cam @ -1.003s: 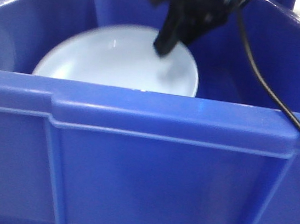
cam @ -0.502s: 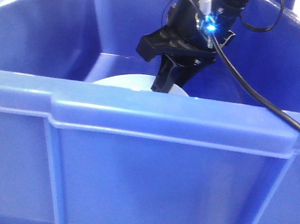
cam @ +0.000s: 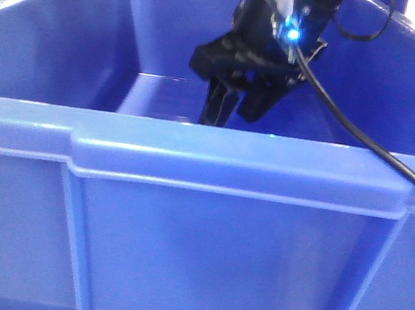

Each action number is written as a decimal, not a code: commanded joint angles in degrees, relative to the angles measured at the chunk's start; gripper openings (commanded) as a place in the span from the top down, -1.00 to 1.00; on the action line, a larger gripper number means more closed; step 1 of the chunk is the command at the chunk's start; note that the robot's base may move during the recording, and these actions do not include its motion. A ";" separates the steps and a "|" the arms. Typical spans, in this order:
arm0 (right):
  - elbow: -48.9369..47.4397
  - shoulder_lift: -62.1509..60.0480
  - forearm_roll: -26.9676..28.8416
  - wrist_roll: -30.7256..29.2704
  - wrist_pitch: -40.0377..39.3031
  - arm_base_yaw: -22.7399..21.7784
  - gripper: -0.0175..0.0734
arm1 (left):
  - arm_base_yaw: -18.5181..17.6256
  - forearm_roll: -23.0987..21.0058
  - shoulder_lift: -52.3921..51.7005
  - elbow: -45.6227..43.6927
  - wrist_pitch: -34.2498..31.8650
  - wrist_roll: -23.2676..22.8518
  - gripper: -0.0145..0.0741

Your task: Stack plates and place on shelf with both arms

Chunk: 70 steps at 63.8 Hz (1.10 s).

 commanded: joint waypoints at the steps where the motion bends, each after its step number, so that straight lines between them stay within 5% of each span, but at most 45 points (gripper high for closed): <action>1: -2.30 -5.53 -0.06 1.68 -1.61 -0.26 -0.35 | 0.23 -0.40 0.45 -1.61 -4.58 -0.54 0.48; 15: 1.51 -13.51 0.00 2.91 -3.66 -0.26 0.06 | 0.23 -0.40 0.45 -1.61 -4.58 -0.54 0.48; 31: 16.54 -28.43 1.02 2.91 -16.74 -0.26 0.52 | 0.23 -0.40 0.45 -1.61 -4.58 -0.54 0.48; 49: 36.92 -50.71 1.31 2.91 -28.39 -0.26 0.50 | 0.23 -0.40 0.45 -1.61 -4.58 -0.54 0.48; 70: 52.97 -78.52 1.42 2.91 -30.32 -0.26 0.50 | 0.23 -0.40 0.45 -1.61 -4.58 -0.54 0.48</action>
